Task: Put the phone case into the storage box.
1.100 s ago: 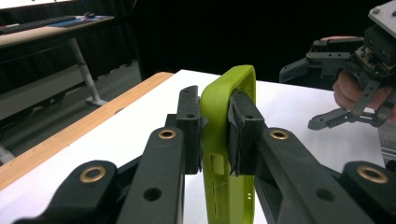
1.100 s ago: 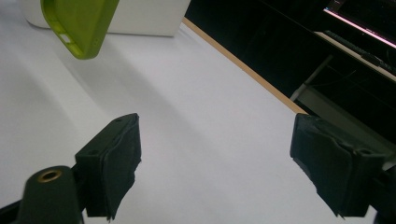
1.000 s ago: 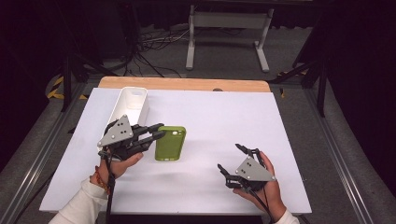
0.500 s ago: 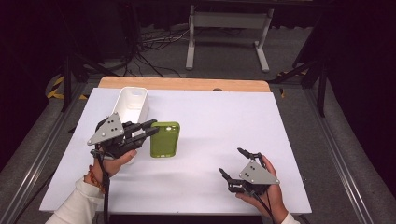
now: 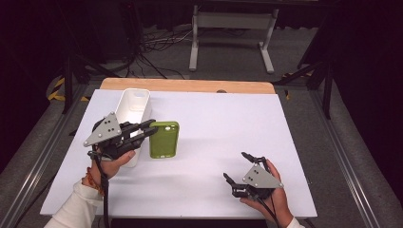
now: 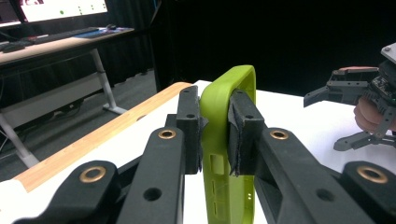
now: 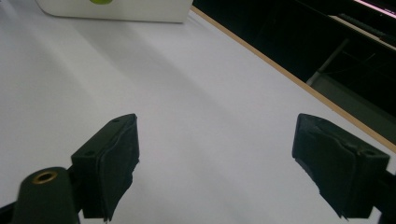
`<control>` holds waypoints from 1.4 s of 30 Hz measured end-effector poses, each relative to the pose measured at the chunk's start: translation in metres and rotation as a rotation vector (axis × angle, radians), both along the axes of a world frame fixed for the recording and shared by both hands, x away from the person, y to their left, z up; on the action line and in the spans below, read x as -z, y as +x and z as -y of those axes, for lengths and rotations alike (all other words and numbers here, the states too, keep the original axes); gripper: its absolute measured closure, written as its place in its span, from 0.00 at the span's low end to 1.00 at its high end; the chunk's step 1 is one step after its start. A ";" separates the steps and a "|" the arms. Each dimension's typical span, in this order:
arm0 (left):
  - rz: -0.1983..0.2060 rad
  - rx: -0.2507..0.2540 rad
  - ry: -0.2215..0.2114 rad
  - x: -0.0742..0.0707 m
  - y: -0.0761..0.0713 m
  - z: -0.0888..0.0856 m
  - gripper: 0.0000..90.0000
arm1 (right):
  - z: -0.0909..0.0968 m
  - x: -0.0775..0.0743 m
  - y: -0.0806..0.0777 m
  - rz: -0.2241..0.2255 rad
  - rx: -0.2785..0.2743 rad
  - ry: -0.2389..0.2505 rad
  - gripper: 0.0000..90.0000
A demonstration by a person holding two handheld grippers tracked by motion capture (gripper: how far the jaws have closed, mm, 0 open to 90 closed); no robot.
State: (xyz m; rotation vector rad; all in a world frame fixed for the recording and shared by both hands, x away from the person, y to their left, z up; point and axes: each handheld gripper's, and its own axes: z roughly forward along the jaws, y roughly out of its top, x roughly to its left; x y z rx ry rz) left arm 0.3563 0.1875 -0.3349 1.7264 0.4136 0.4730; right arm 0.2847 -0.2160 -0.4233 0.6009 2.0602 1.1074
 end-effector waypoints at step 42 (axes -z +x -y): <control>0.025 -0.074 -0.055 -0.008 0.002 -0.033 0.86 | -0.001 0.001 0.002 0.008 -0.002 -0.026 0.18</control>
